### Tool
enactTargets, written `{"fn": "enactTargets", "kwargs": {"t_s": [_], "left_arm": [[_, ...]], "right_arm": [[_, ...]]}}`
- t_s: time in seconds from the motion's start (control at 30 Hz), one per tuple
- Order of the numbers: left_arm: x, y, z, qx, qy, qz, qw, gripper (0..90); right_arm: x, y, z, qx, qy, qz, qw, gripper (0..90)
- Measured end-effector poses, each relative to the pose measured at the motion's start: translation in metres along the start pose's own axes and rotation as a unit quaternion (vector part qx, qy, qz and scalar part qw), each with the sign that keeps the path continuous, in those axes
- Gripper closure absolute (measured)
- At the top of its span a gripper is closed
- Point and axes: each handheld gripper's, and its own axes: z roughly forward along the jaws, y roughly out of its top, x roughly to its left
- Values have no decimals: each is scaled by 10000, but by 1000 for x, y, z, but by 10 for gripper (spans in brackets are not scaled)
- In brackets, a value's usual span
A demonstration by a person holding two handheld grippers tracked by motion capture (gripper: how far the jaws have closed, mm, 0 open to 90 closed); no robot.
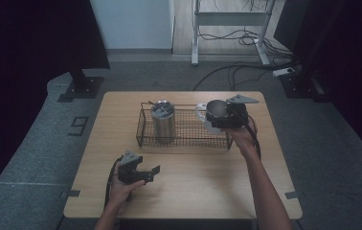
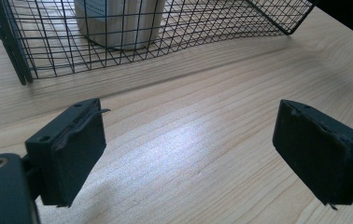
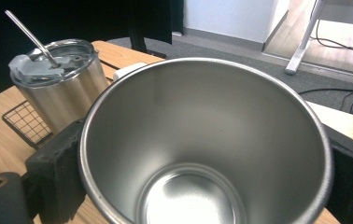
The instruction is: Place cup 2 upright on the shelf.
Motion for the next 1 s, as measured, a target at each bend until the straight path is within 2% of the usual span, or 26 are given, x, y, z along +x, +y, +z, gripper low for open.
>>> {"fn": "enactTargets", "kwargs": {"t_s": [0.6, 1.0], "left_arm": [[1, -1, -1, 4, -7, -25, 10000, 103], [1, -2, 2, 79, -18, -14, 10000, 103]], "right_arm": [[-8, -7, 24, 164, -32, 52, 9998, 63], [-8, -18, 44, 396, 7, 81, 9992, 63]]}}
